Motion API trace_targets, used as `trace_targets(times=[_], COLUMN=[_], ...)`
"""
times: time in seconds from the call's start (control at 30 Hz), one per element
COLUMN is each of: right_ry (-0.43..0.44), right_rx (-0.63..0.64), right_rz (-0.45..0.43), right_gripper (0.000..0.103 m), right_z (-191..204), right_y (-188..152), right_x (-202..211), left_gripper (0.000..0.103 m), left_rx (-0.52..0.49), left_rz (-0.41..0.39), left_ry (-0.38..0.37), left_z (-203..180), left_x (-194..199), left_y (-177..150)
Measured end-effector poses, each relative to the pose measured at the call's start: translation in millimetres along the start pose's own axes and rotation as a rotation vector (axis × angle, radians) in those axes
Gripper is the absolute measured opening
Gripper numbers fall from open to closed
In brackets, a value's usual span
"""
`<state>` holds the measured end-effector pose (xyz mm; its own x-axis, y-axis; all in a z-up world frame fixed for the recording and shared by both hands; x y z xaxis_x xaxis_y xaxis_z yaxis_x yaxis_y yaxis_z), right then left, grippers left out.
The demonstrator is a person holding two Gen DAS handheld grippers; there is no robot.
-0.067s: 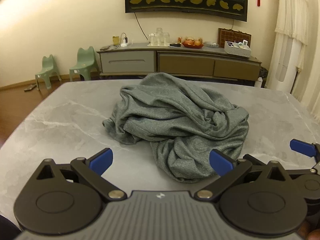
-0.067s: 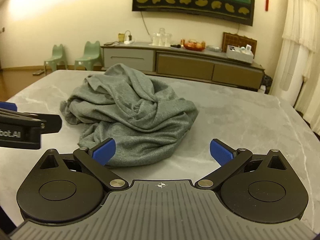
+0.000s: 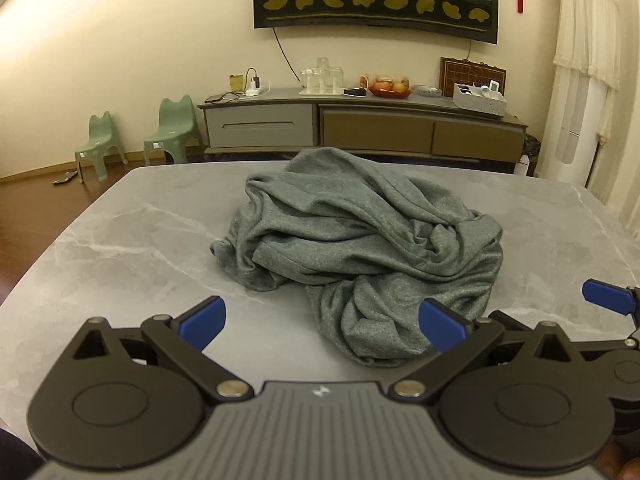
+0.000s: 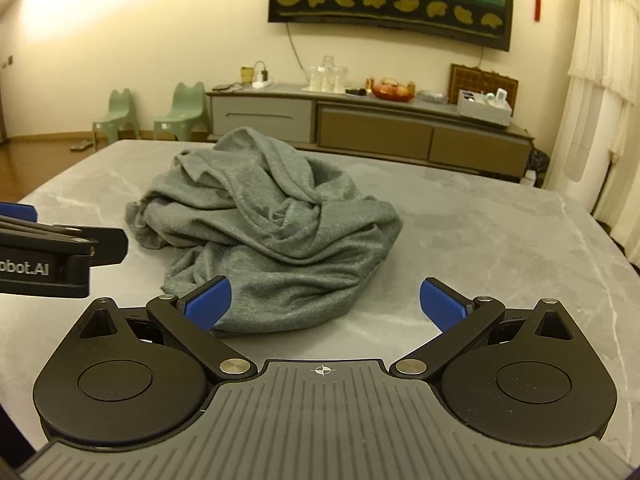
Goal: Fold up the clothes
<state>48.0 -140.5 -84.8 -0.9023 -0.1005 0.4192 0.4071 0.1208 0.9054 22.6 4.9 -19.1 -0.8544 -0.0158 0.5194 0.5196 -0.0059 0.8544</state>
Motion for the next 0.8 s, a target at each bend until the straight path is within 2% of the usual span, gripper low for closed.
trace_targets(times=[0.13, 0.33, 0.8], right_ry=[0.017, 0.042, -0.009], right_rx=[-0.011, -0.027, -0.04], right_rz=[0.008, 0.007, 0.006], right_gripper=[0.102, 0.102, 0.102], right_z=[2, 2, -7], right_y=[-1, -3, -2], right_x=[-3, -2, 2], left_gripper=[0.103, 0.103, 0.103], left_rx=[0.045, 0.019, 0.01], left_rz=[0.008, 0.024, 0.02], left_ry=[-0.024, 0.013, 0.039], left_z=[6, 1, 4], left_x=[0, -1, 11], left_y=[-2, -10, -10])
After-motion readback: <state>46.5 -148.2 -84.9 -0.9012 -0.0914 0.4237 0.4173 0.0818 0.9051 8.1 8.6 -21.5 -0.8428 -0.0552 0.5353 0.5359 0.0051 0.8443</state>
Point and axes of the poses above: each gripper's, at about its wrist camera, not at the fingertips, and x roughly against the way its jaws point, z to its left, y to its top, the point moved 3 cm from there along -x, roughly the way its jaws point, and after that the axes turned 7 degrees about -z, right-handed, at the moved point
